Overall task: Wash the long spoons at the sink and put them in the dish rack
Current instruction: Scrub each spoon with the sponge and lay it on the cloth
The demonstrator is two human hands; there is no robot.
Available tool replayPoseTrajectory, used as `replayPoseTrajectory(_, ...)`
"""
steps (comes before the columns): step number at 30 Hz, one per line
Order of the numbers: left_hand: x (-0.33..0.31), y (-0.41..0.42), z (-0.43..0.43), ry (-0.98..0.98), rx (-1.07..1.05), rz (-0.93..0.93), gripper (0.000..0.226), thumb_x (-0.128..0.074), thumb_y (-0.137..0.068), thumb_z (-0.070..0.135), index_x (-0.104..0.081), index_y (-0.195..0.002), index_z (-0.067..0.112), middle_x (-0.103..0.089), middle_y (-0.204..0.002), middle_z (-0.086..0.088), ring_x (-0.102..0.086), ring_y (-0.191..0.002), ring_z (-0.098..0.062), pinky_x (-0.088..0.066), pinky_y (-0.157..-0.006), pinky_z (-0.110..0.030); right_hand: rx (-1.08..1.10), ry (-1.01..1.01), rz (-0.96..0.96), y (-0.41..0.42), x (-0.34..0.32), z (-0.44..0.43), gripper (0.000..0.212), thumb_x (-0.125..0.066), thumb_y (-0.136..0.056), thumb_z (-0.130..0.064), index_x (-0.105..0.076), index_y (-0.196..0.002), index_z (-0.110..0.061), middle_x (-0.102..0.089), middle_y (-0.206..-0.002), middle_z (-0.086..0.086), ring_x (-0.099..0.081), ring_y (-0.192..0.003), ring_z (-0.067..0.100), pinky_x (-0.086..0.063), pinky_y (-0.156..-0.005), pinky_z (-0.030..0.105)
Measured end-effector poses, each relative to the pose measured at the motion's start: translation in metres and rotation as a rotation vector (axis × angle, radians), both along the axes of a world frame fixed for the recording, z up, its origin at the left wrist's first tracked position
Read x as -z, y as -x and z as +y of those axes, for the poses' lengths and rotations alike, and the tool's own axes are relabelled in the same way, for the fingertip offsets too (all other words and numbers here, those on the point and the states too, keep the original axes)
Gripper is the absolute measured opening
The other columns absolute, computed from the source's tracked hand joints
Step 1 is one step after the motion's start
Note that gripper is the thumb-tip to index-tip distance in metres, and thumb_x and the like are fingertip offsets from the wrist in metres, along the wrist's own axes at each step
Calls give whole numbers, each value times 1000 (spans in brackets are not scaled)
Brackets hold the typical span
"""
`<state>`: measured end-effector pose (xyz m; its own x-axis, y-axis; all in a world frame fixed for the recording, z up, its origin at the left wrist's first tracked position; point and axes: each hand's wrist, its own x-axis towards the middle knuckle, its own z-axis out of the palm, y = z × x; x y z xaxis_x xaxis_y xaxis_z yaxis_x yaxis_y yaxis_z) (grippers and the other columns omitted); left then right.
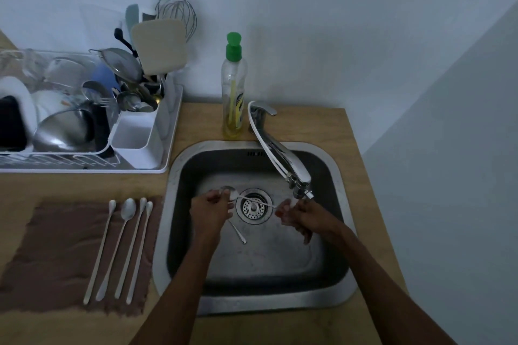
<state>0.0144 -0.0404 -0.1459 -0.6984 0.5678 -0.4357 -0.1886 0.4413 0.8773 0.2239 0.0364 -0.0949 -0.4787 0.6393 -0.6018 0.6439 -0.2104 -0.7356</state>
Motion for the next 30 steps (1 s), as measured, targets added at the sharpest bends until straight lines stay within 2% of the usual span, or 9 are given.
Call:
replayPoseTrajectory(2,-7,1,-6,-10,7,-27,12,-68,-90,14,-73,-92,3,-74,-79,-14,-73,-67,-23,-58,-53,-28,182,-64,43,1,8,0,18,-53,-100,-6,-68,-93,-13,-62,-54,-5,-57,-48,7,-53,-49,24)
replayPoseTrajectory(5,-19,-13,-22,46,145,-85,8,-69,-87,14,-73,-86,8,-74,-73,-9,-73,-67,-22,-58,-56,-28,563,-88,168,8,29,-1,32,-46,-93,10,-69,-95,-12,-71,-71,4,-67,-67,21,-58,-57,29)
replayPoseTrajectory(9,-21,-32,-42,147,301,-107,14,-70,-87,22,-74,-84,10,-75,-68,-4,-74,-65,-17,-58,-56,-25,777,212,490,23,40,-10,27,-44,-100,-6,-70,-106,-6,-75,-92,15,-72,-81,28,-59,-80,49)
replayPoseTrajectory(14,-9,-24,-33,180,397,-251,20,-55,-97,19,-67,-98,3,-74,-76,-12,-66,-57,-18,-54,-48,-25,824,-66,224,23,40,-9,32,-47,-92,6,-71,-110,-8,-72,-89,15,-65,-78,25,-55,-65,32)
replayPoseTrajectory(18,2,-44,-8,133,377,-309,23,-51,-98,13,-65,-103,-5,-62,-72,-13,-57,-50,-16,-50,-44,-23,775,-313,117,6,26,-12,18,-56,-96,-12,-70,-108,-16,-72,-99,5,-67,-93,22,-57,-76,32)
replayPoseTrajectory(22,4,-72,17,59,471,-391,13,-55,-96,9,-64,-103,3,-62,-71,-9,-58,-52,-13,-53,-48,-23,739,-526,62,-28,6,-11,20,-51,-102,-22,-67,-111,-13,-72,-95,7,-67,-81,16,-54,-70,27)
replayPoseTrajectory(24,-1,-85,24,16,509,-435,8,-55,-96,7,-62,-97,10,-61,-71,-8,-57,-54,-13,-53,-48,-22,768,-559,19,-43,1,-9,22,-53,-102,-23,-69,-112,-12,-72,-94,3,-67,-80,12,-56,-71,29)
replayPoseTrajectory(27,-2,-100,27,-28,564,-404,13,-60,-96,16,-55,-84,20,-59,-69,-7,-56,-55,-13,-51,-46,-22,843,-529,22,-56,-4,-12,20,-53,-102,-23,-71,-109,-15,-69,-93,-4,-69,-87,16,-62,-77,45)
replayPoseTrajectory(30,6,-102,26,-15,644,-236,19,-53,-99,24,-59,-93,7,-54,-65,-6,-49,-47,-12,-42,-42,-22,868,-473,-5,-61,-5,-11,21,-50,-103,-21,-70,-106,-15,-67,-91,-4,-67,-86,16,-61,-80,46)
